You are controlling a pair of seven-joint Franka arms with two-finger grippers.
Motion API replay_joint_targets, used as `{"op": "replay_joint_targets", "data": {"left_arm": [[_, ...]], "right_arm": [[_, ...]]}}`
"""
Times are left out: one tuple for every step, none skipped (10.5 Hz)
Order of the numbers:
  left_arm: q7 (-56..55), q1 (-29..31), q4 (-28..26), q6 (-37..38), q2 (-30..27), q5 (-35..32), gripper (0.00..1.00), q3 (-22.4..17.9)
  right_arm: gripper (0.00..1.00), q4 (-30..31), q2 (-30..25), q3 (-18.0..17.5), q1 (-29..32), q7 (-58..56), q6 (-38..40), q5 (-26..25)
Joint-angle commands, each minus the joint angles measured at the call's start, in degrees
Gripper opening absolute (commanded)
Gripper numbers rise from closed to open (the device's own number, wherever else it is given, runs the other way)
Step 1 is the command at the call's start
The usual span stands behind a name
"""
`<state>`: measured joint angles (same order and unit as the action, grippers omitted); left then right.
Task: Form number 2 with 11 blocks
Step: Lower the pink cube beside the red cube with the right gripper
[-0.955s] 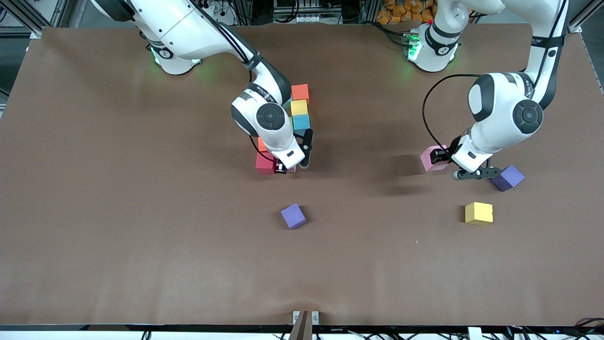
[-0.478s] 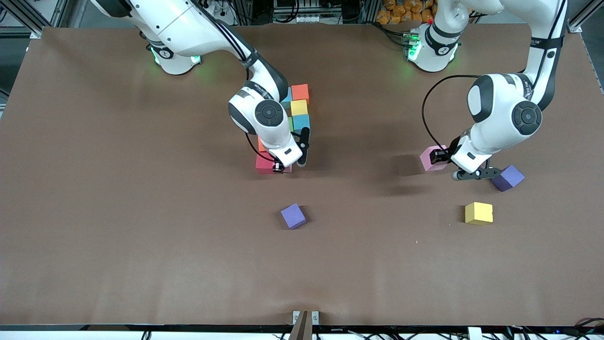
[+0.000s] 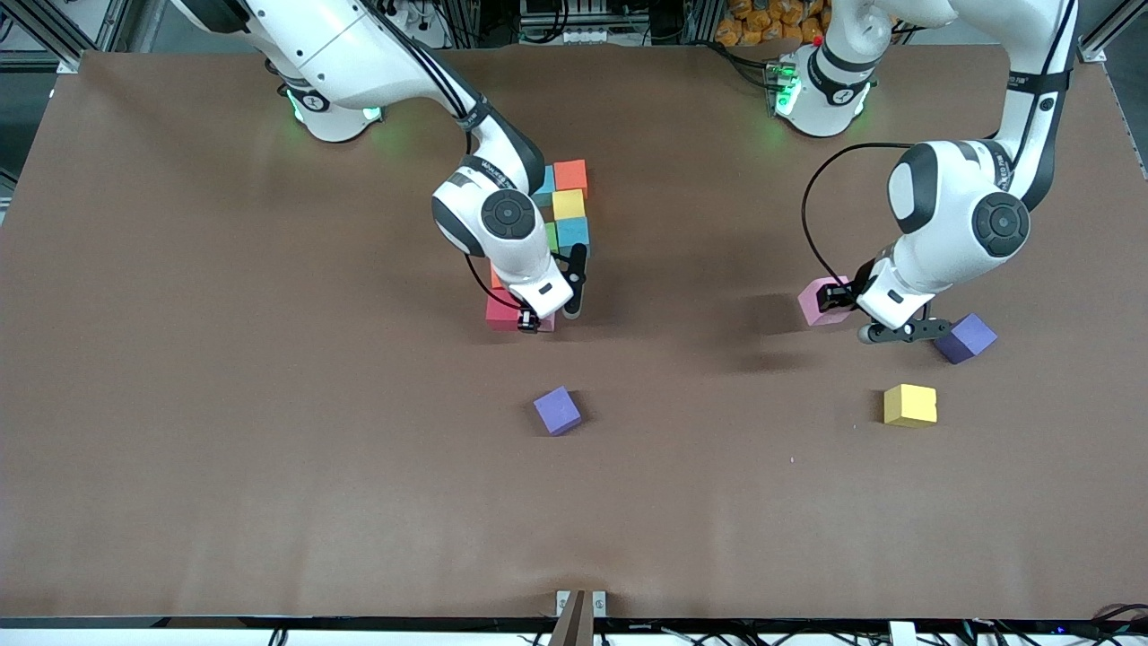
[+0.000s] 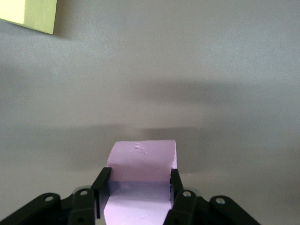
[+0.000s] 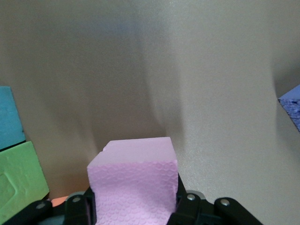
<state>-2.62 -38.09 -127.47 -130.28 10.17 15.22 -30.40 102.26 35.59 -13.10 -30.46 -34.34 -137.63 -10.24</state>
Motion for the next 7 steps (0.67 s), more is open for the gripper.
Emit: {"op": "replay_joint_targets", "data": {"left_arm": [[-0.63,-0.23,1.26,0.99,0.73,1.22,0.00,-0.18],[-0.63,-0.23,1.35,0.90,0.73,1.22,0.00,-0.18],[-0.63,-0.23,1.35,0.99,0.73,1.22,0.00,-0.18],[-0.55,-0.23,1.35,0.99,0.73,1.22,0.00,-0.18],[-0.55,-0.23,1.35,0.99,0.73,1.22,0.00,-0.18],[-0.46,-0.23,1.43,0.90,0.73,1.22,0.00,-0.18],[-0.46,-0.23,1.78,0.99,0.73,1.22,0.00,-0.18]], "right_arm": [[0.49,1.89,-0.88,0.89,-0.83,0.24,-2.29,-1.01],[0.71,1.98,-0.88,0.97,-0.83,0.24,-2.56,-1.01],[0.82,1.98,-0.79,0.98,-0.92,0.24,-2.56,-1.01],[0.90,1.98,-0.79,0.98,-0.92,0.24,-2.56,-1.01],[1.00,1.98,-0.79,0.98,-0.83,0.24,-2.47,-1.01],[1.00,1.89,-0.87,0.98,-0.83,0.50,-2.04,-1.01],[1.00,1.72,-1.05,0.98,-0.83,0.94,-1.51,-1.01]]}}
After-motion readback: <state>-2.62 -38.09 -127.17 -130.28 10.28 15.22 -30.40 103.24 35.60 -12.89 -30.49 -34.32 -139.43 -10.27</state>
